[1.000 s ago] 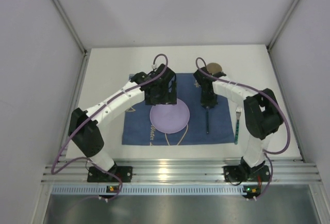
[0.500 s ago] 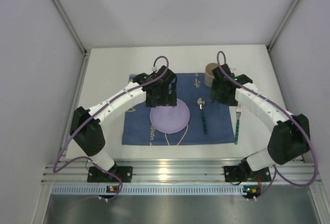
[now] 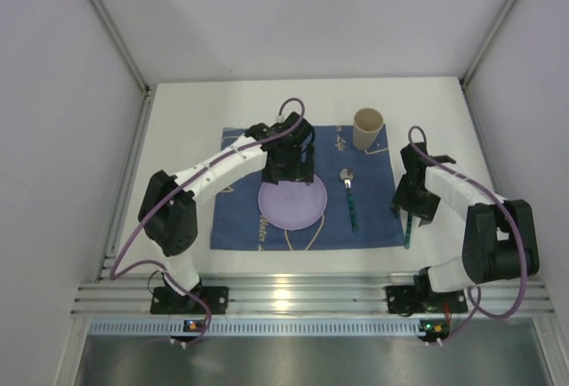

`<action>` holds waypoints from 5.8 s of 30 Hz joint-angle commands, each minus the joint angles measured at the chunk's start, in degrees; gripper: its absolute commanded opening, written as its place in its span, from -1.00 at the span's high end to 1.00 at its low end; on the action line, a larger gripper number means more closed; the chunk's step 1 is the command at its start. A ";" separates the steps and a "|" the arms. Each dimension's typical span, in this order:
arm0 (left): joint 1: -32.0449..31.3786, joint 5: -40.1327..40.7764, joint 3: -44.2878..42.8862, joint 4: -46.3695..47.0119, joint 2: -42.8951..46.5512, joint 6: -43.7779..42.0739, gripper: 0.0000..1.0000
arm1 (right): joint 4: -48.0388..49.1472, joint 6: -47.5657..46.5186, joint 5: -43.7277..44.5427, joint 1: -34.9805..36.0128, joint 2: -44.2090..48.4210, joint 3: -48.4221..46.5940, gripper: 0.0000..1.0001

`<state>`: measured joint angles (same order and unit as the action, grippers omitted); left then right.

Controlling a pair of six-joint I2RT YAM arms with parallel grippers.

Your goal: Set the dinner table for one person

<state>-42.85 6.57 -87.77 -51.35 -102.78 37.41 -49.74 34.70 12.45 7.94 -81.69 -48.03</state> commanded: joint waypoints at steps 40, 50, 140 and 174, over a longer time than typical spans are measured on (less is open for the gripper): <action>-20.25 -12.63 -19.55 15.31 -6.37 -7.18 -0.82 | -13.98 -2.18 -10.77 -3.90 10.58 -26.58 1.00; -25.18 -9.65 -22.18 18.31 -9.45 -6.03 -0.72 | -20.39 -1.74 -18.33 -2.23 13.49 -32.65 1.00; 21.76 -9.12 37.23 11.37 23.41 -7.44 0.14 | -23.65 -8.07 -16.84 3.92 21.75 -34.50 -0.99; 21.58 18.38 16.73 17.40 46.08 -20.00 -0.98 | -5.29 -7.81 -21.32 6.73 61.90 -13.51 -1.00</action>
<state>-21.41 18.92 -74.56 -43.64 -60.34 21.71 -63.09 24.64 -8.45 14.15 -22.37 -63.13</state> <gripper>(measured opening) 0.989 0.996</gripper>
